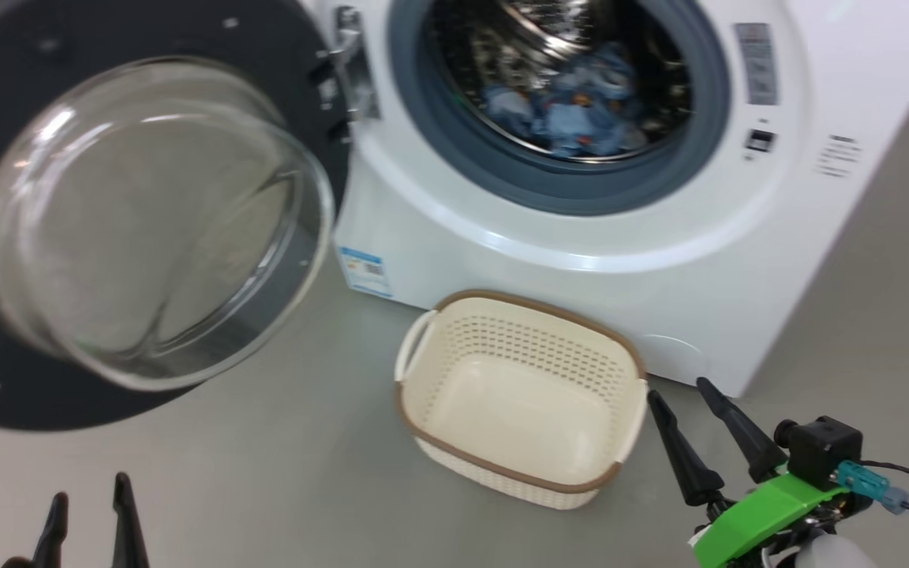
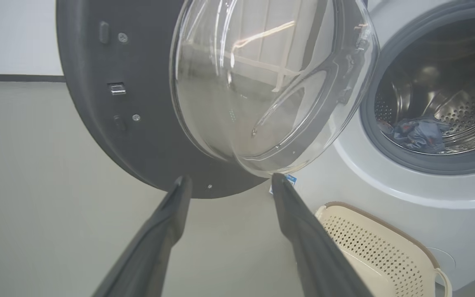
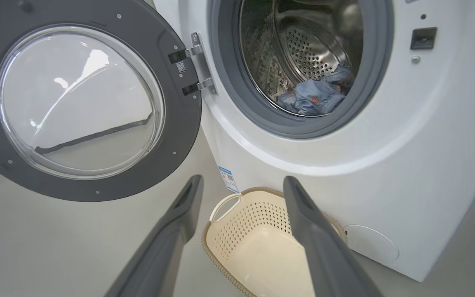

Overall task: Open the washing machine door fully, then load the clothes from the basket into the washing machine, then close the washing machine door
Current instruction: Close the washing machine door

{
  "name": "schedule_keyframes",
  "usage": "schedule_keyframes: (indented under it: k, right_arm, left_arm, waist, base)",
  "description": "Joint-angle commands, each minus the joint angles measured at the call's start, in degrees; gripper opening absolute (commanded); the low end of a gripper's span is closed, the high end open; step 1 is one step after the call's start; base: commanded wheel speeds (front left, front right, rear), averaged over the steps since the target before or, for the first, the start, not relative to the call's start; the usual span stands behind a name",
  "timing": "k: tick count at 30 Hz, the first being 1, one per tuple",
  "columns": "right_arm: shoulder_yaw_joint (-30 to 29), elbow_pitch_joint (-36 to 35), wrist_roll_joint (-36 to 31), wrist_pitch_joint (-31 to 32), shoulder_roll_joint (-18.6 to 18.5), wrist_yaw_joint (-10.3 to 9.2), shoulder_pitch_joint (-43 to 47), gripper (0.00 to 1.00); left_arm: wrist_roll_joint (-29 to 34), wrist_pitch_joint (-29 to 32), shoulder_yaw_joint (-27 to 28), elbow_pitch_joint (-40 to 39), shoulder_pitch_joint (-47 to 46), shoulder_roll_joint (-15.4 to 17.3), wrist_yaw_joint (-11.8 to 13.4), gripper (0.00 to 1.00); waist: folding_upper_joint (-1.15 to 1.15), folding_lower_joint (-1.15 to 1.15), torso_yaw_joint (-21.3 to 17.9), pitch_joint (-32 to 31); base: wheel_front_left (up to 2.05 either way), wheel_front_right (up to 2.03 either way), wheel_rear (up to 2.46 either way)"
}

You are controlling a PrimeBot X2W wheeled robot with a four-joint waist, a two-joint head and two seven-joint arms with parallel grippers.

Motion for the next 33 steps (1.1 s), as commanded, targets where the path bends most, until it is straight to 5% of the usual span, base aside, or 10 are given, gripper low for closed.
schedule_keyframes:
  k: [1,19,20,22,23,26,30,31,33]
  right_arm:
    - [1.8,-1.1,0.5,-0.3,-0.5,0.09,-1.9,1.0]
    - [9.6,2.0,2.9,-0.3,-0.6,0.09,-7.8,1.0]
    - [9.6,2.0,3.0,-0.3,-0.7,0.09,-7.8,1.0]
    - [9.7,2.0,3.1,-0.3,-0.7,0.09,-7.5,1.0]
    - [9.6,2.0,3.1,-0.3,-0.7,0.09,-7.3,1.0]
    - [9.1,2.0,3.1,-0.3,-0.8,0.09,-6.6,1.0]
    - [8.0,1.6,2.6,-0.3,-0.6,0.09,-5.2,1.0]
    - [8.0,1.6,2.6,-0.3,-0.6,0.09,-5.2,1.0]
    - [7.5,1.3,2.3,-0.3,-0.7,0.09,-4.9,1.0]
  left_arm:
    - [-0.3,-0.4,2.5,-1.5,-0.4,0.6,-0.1,1.0]
    - [-4.0,-0.4,6.6,-4.7,1.9,0.4,0.5,0.99]
    - [-4.5,-0.4,6.7,-5.0,1.7,0.4,0.5,0.55]
    - [-5.2,-0.4,7.4,-6.3,1.0,0.4,0.3,0.09]
    - [-5.7,-0.4,8.0,-7.1,0.4,0.4,0.3,0.0]
    - [-6.1,-0.4,10.3,-9.7,-2.2,1.0,0.0,0.0]
    - [-15.4,-0.4,10.2,-11.3,-8.9,10.1,-0.1,0.0]
    - [-15.4,-0.4,10.2,-11.3,-8.9,10.1,-0.1,0.0]
    - [-19.7,-0.4,9.7,-9.2,-12.3,16.0,-0.1,0.0]
  waist:
    - [0.0,0.0,5.0,-0.2]
    - [0.0,0.0,6.4,1.0]
    - [0.0,0.0,6.3,0.9]
    - [0.0,0.0,6.3,0.9]
    - [0.0,0.0,6.2,1.0]
    - [0.0,0.0,6.1,1.2]
    - [0.0,0.0,5.7,2.1]
    - [0.0,0.0,5.7,2.1]
    - [0.0,0.0,5.6,2.7]
  base:
    - [0.0,0.0,0.0]
    - [0.0,0.0,0.0]
    - [0.0,0.0,0.0]
    - [0.0,0.0,0.0]
    - [0.0,0.0,0.0]
    - [0.0,0.0,0.0]
    - [0.0,0.0,0.0]
    - [0.0,0.0,0.0]
    - [0.0,0.0,0.0]
